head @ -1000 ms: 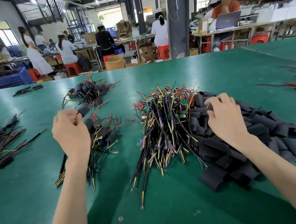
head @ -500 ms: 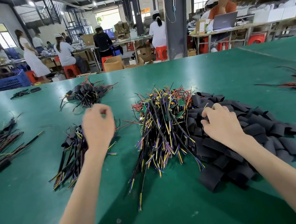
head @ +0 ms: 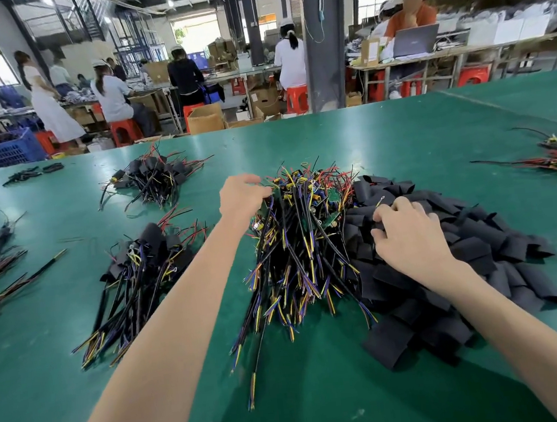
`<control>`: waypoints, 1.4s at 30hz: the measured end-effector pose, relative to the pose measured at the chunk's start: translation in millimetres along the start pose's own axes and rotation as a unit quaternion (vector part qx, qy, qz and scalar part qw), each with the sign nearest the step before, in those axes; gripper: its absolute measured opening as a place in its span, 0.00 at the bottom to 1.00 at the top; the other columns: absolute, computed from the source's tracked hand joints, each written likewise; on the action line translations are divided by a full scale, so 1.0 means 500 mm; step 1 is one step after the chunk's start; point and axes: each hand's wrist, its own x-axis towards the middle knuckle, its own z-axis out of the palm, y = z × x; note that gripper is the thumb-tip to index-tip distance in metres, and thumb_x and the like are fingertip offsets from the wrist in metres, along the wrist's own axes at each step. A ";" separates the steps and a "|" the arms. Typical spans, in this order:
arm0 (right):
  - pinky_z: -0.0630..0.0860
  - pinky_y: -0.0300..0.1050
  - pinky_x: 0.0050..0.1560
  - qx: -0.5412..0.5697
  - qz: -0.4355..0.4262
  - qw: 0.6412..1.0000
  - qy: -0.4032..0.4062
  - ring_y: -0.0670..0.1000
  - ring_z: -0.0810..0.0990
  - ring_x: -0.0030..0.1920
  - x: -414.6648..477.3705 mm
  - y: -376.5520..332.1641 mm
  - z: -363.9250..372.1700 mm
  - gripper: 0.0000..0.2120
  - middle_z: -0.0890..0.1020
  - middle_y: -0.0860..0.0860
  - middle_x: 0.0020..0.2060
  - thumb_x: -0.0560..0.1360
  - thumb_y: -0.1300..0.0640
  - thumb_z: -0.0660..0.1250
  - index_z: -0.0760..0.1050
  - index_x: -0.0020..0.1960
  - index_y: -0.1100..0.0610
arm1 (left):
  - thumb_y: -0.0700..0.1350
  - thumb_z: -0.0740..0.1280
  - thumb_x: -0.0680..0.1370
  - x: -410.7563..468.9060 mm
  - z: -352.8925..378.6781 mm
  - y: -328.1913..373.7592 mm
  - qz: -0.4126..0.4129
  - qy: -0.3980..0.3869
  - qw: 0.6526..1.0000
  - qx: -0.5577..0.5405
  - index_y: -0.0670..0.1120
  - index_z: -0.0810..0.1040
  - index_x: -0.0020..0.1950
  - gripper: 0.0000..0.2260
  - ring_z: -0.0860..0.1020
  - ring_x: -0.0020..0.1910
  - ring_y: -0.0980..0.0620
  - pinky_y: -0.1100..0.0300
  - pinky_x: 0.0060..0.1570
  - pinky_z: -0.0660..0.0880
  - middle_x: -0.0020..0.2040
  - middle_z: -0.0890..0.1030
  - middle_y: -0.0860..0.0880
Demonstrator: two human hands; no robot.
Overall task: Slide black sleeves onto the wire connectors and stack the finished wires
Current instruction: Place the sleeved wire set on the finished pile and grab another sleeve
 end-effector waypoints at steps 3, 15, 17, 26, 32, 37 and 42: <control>0.67 0.53 0.55 0.008 0.005 1.000 -0.005 0.59 0.70 0.58 -0.001 0.000 0.000 0.13 0.73 0.56 0.56 0.77 0.53 0.61 0.73 0.59 0.56 | 0.35 0.74 0.69 -0.002 -0.002 0.009 0.007 -0.009 0.998 -0.062 0.42 0.77 0.61 0.21 0.77 0.43 0.50 0.59 0.48 0.74 0.50 0.82 0.44; 0.68 0.53 0.54 0.025 0.018 1.000 -0.002 0.60 0.71 0.57 0.002 0.003 0.000 0.13 0.73 0.57 0.55 0.76 0.54 0.61 0.73 0.59 0.58 | 0.40 0.77 0.67 -0.003 0.005 0.019 -0.032 0.022 0.996 -0.082 0.39 0.81 0.38 0.07 0.73 0.34 0.50 0.63 0.35 0.69 0.35 0.77 0.45; 0.68 0.53 0.54 0.024 0.019 1.000 -0.003 0.60 0.71 0.57 0.003 0.004 0.000 0.13 0.73 0.57 0.55 0.76 0.54 0.61 0.73 0.59 0.58 | 0.42 0.77 0.67 -0.008 0.007 0.017 -0.004 0.010 0.998 -0.065 0.40 0.84 0.47 0.11 0.76 0.39 0.52 0.62 0.39 0.71 0.40 0.80 0.47; 0.67 0.54 0.55 0.060 0.012 0.998 -0.002 0.61 0.68 0.58 0.009 0.011 0.011 0.14 0.71 0.57 0.56 0.76 0.57 0.62 0.72 0.61 0.57 | 0.31 0.64 0.77 -0.040 -0.002 0.047 -0.010 -0.094 0.934 -0.344 0.34 0.74 0.53 0.06 0.79 0.38 0.47 0.59 0.42 0.80 0.44 0.79 0.39; 0.65 0.55 0.61 0.069 -0.085 0.994 -0.004 0.57 0.64 0.65 0.023 0.025 0.036 0.21 0.67 0.50 0.68 0.79 0.55 0.60 0.65 0.71 0.52 | 0.31 0.50 0.80 -0.059 -0.065 0.089 -0.112 -0.193 0.770 -0.598 0.37 0.70 0.49 0.10 0.73 0.36 0.53 0.67 0.30 0.74 0.44 0.73 0.42; 0.59 0.51 0.64 0.076 -0.140 0.986 -0.044 0.52 0.61 0.68 0.032 0.024 0.061 0.22 0.67 0.45 0.70 0.81 0.51 0.55 0.59 0.74 0.48 | 0.31 0.54 0.74 -0.097 -0.126 0.141 -0.049 -0.250 0.750 -0.611 0.35 0.69 0.58 0.13 0.68 0.33 0.55 0.69 0.27 0.68 0.41 0.73 0.45; 0.62 0.51 0.59 0.086 -0.130 0.988 -0.022 0.53 0.66 0.62 0.033 0.024 0.068 0.15 0.73 0.49 0.59 0.80 0.50 0.57 0.72 0.64 0.53 | 0.45 0.53 0.83 -0.132 -0.147 0.181 -0.050 -0.282 0.679 -0.676 0.33 0.74 0.55 0.17 0.67 0.26 0.55 0.68 0.22 0.64 0.36 0.72 0.47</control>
